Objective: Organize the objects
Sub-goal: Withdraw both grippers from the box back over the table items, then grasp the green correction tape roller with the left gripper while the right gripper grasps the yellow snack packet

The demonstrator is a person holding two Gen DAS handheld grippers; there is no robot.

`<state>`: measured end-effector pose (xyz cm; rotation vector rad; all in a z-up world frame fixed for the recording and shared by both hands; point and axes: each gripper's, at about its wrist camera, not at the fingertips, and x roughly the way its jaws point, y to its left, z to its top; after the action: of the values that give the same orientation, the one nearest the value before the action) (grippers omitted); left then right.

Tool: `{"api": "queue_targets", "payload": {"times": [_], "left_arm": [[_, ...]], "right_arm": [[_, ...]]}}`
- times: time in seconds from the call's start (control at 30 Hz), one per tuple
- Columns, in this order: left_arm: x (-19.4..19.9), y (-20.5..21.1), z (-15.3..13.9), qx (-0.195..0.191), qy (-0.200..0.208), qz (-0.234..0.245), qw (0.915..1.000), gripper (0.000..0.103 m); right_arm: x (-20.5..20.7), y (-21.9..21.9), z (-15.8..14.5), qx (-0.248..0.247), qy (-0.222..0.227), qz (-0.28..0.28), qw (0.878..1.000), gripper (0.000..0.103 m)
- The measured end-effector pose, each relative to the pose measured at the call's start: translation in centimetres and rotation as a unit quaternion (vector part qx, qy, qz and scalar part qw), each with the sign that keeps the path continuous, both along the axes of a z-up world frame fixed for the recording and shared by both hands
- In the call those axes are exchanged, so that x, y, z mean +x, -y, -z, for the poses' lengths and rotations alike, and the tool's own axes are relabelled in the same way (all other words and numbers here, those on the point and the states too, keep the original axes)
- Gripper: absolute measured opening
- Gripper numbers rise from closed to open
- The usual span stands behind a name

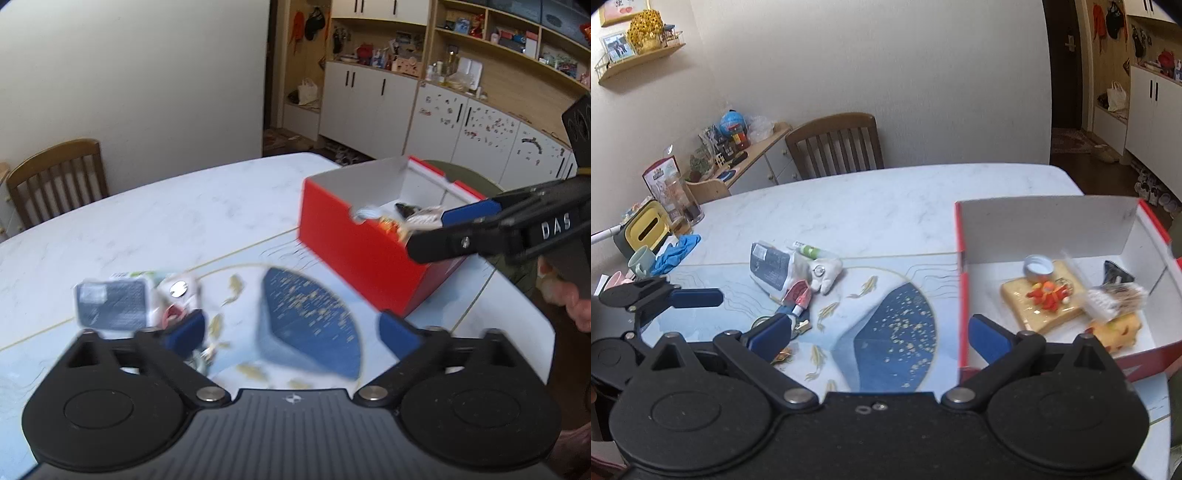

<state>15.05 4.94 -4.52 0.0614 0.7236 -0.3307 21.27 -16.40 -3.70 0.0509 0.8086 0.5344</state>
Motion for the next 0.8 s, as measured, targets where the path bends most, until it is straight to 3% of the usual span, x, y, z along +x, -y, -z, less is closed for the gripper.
{"api": "queue_targets", "payload": {"times": [0.3,0.6,0.8], "left_arm": [[-1.3,-4.8,2.9,-0.005,-0.021,-0.021,0.9996,0.103],[0.0,-8.7,6.0,0.055,-0.022,-0.046,0.9972,0.103],[1.8,-10.3,7.7,0.056,-0.032,-0.038,0.9972,0.103]], "right_arm": [[-0.5,-4.2,2.4,-0.023,-0.022,-0.018,0.999,0.102],[-1.9,-8.9,4.8,-0.054,-0.033,-0.068,0.996,0.102],[-2.5,-11.5,6.4,-0.079,-0.038,-0.1,0.991,0.102]]}}
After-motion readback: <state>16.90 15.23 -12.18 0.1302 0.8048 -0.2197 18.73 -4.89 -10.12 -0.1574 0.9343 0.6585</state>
